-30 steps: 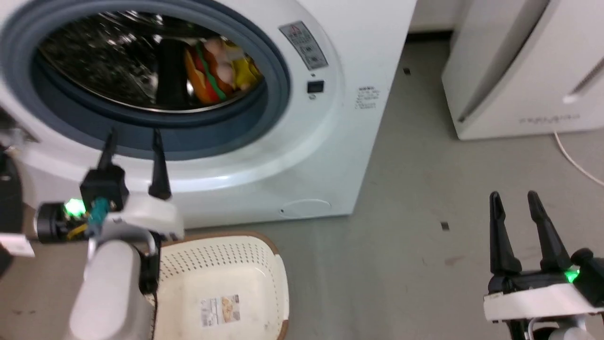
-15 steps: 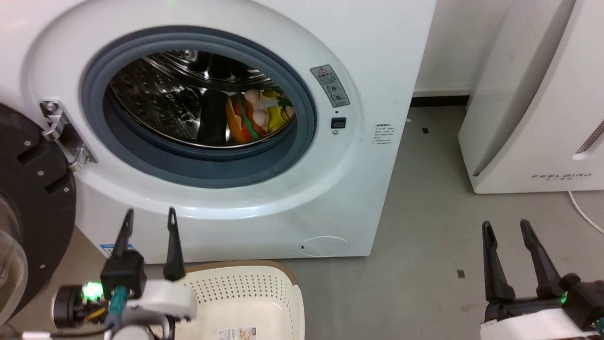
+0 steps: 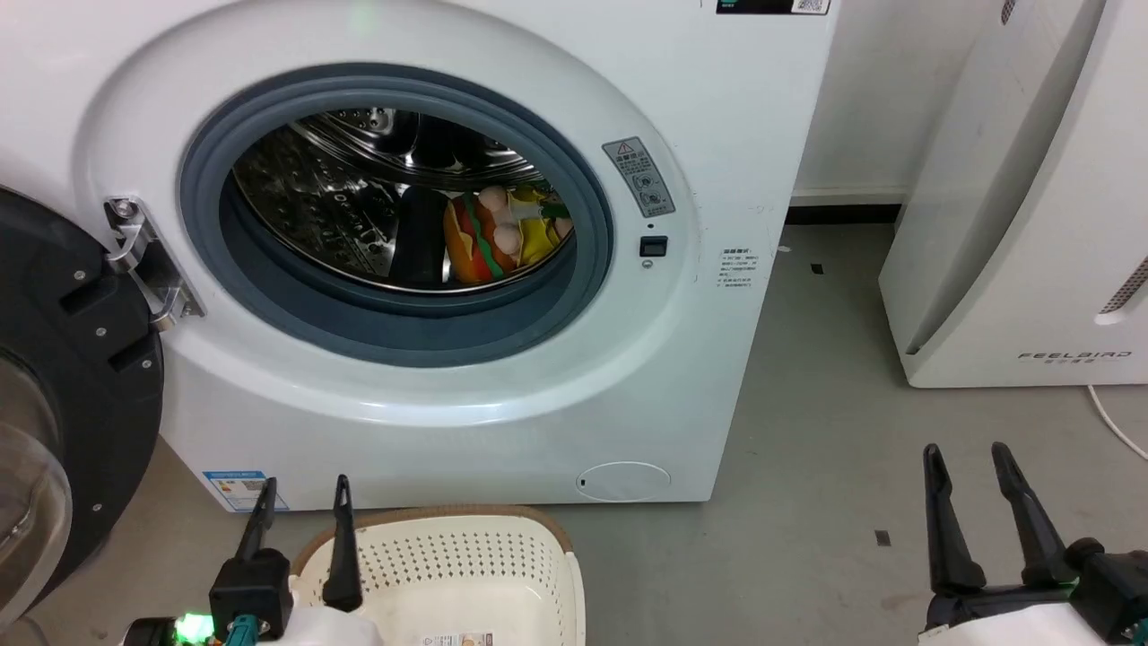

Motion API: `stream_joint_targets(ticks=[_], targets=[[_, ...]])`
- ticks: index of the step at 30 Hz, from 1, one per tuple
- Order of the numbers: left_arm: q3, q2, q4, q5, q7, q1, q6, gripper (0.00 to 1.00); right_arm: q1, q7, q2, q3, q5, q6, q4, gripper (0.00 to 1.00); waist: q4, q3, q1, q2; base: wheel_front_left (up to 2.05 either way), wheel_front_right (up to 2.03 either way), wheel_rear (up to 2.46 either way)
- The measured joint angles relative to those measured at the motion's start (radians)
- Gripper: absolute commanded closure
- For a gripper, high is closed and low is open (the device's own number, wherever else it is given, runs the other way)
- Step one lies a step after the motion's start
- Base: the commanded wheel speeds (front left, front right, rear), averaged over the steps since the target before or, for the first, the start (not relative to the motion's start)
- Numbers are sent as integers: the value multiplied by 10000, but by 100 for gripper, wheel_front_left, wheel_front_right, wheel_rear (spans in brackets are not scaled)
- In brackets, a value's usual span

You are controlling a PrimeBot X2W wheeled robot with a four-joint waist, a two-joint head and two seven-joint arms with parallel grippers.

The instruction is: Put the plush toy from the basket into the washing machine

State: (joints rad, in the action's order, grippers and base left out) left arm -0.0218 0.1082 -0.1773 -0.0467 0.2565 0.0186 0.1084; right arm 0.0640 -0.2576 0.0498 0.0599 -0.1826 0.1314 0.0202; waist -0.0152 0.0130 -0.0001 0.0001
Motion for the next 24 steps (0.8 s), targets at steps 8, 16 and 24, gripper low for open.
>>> stream_joint_targets(ticks=[8,16,24], targets=[[0,-4,21,-4,-73,0,-27,100,-14,38,0,-17,-13,2,2,100,5,-12,0,0,0,0,0],[4,-21,102,-4,-221,0,-63,100,-17,224,0,-44,86,2,2,100,15,-19,1,0,0,0,0],[15,-44,209,0,-374,-1,-153,100,-21,372,0,-77,242,2,0,100,25,-27,1,0,0,0,0]])
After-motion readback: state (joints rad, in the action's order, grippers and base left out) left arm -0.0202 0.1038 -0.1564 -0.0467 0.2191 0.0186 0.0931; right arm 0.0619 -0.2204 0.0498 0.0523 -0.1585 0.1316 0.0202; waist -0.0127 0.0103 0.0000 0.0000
